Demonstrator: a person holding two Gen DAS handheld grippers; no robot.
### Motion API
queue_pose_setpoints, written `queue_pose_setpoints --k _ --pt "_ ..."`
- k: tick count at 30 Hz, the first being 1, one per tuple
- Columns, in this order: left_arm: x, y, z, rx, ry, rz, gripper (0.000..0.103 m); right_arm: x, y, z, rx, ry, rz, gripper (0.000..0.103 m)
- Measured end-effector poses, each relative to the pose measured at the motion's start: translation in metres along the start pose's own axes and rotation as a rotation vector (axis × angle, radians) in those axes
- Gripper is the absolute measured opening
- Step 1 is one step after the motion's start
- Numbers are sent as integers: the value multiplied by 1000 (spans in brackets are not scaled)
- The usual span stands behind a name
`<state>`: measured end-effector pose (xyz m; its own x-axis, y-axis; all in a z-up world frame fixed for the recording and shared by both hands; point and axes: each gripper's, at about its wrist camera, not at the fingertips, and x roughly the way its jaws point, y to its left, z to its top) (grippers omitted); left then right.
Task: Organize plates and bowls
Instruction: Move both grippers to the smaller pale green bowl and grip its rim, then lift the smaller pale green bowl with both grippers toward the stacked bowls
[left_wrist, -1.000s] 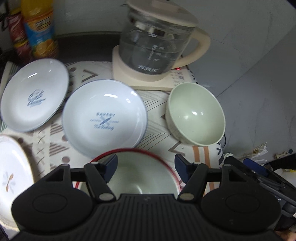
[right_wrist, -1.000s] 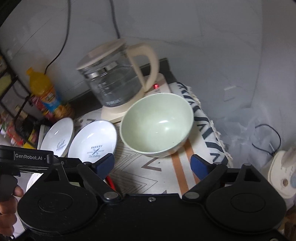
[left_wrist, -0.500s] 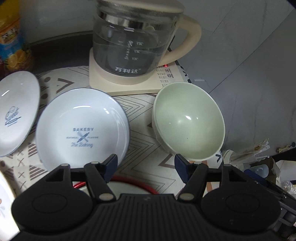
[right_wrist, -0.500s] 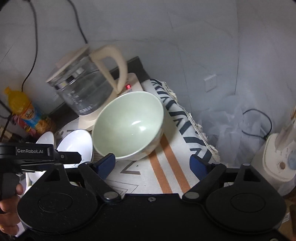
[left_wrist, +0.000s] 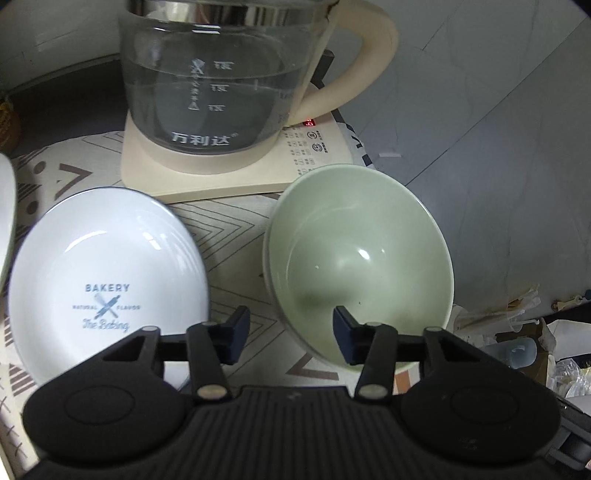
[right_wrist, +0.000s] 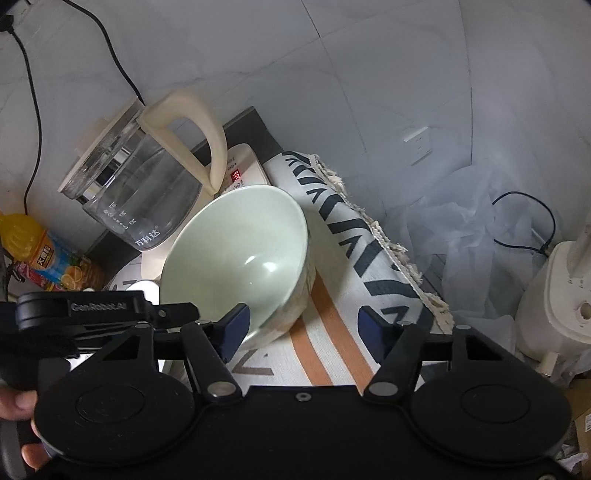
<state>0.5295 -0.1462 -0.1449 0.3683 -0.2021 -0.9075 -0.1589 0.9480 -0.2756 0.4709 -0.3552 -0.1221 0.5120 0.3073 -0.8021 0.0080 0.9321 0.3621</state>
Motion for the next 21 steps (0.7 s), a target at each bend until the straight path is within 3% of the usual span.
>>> queue_pose_setpoints --k 4,5,7,9,10,11,15,21 --pt "12 0 2 -22 21 -3 37 12 0 4 16 18 5 59" --pt "15 0 2 -30 21 -7 29 15 1 5 20 22 7 58" --pt "18 1 2 -35 5 2 24 23 2 6 28 32 12 57" --pt "21 3 2 -55 1 16 16 33 4 7 37 48 10 49" --pt "22 3 1 -60 -2 19 16 38 6 8 33 61 4 44" --pt "21 2 1 -51 -6 27 15 43 8 7 14 76 1 31" --pt "11 -2 -1 -24 -20 40 15 44 21 5 -70 70 -41 29" --pt "-10 6 -5 -42 -26 11 16 22 27 7 -91 35 -26 29"
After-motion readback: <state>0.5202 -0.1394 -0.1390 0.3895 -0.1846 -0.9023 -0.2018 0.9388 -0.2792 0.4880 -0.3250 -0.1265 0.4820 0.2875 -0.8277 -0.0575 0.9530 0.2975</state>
